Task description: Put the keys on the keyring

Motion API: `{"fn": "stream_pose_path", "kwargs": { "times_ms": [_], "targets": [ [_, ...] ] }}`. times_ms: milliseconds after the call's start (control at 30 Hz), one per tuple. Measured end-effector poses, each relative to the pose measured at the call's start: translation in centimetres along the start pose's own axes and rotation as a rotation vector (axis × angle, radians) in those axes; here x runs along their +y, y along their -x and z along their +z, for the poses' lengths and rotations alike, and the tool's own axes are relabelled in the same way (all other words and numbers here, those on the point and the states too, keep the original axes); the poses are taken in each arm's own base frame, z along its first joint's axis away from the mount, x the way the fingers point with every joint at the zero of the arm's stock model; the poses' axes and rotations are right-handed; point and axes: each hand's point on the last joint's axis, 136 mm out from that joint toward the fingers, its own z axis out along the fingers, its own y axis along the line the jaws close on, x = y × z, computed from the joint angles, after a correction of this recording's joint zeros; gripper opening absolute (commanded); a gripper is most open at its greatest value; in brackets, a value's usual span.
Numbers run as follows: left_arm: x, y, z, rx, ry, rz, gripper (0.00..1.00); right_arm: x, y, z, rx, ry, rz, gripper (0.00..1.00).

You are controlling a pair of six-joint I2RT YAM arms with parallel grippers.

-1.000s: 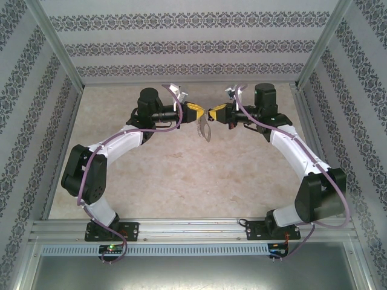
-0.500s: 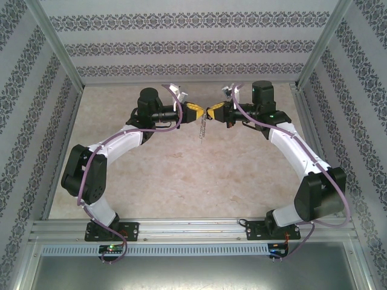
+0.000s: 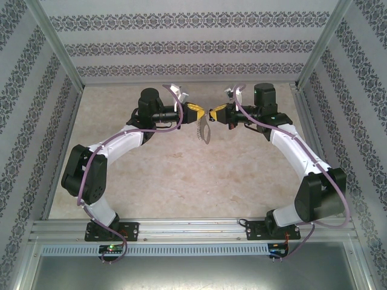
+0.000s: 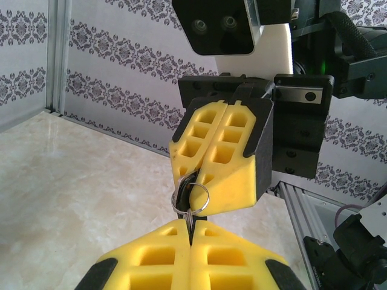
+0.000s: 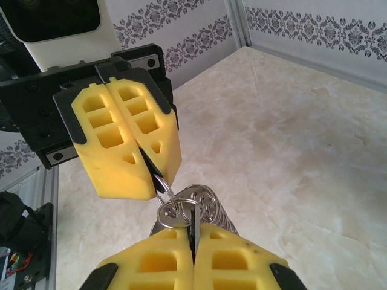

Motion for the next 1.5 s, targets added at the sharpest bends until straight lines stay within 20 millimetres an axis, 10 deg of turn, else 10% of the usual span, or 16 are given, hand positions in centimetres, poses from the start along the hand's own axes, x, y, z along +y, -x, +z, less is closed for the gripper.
{"fn": "stream_pose_path", "kwargs": {
  "times_ms": [1500],
  "targets": [
    [-0.1, 0.4, 0.3, -0.024, 0.011, 0.002, 0.00, 0.0, -0.5, -0.4, -0.003, -0.014, 0.005, 0.00]
  ]
}}
